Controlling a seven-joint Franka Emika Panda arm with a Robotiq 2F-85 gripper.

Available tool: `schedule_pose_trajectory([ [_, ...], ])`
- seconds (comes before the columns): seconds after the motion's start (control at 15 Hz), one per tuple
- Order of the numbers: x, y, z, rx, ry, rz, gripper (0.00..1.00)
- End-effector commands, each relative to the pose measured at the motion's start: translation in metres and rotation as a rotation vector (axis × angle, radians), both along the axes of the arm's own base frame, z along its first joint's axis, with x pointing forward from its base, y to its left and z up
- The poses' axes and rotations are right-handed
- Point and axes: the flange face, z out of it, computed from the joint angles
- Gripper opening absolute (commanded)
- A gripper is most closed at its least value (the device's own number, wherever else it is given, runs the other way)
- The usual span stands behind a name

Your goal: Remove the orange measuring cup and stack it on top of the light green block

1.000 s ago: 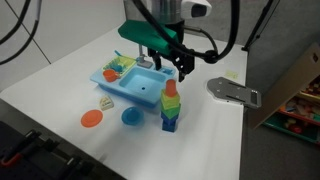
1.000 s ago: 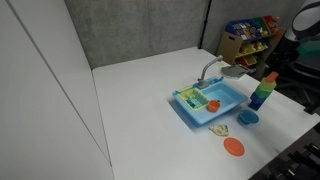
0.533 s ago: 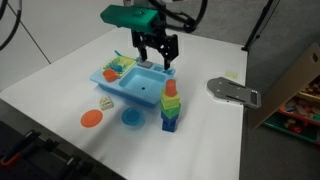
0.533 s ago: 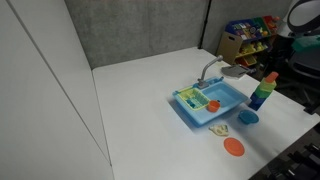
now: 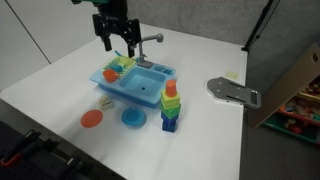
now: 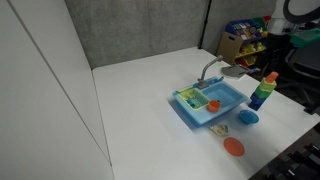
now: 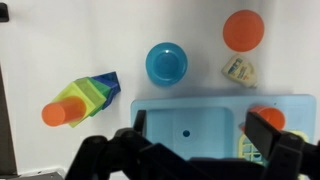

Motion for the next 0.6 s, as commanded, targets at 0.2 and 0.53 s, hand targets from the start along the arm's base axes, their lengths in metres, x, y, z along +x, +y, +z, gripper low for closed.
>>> schedule_pose_trajectory([
  [0.2,-0.04,0.043,0.059,0.019,0.065,0.035,1.0],
  [0.53,-0.065,0.042,0.14,0.03,0.011,0.031,1.0],
])
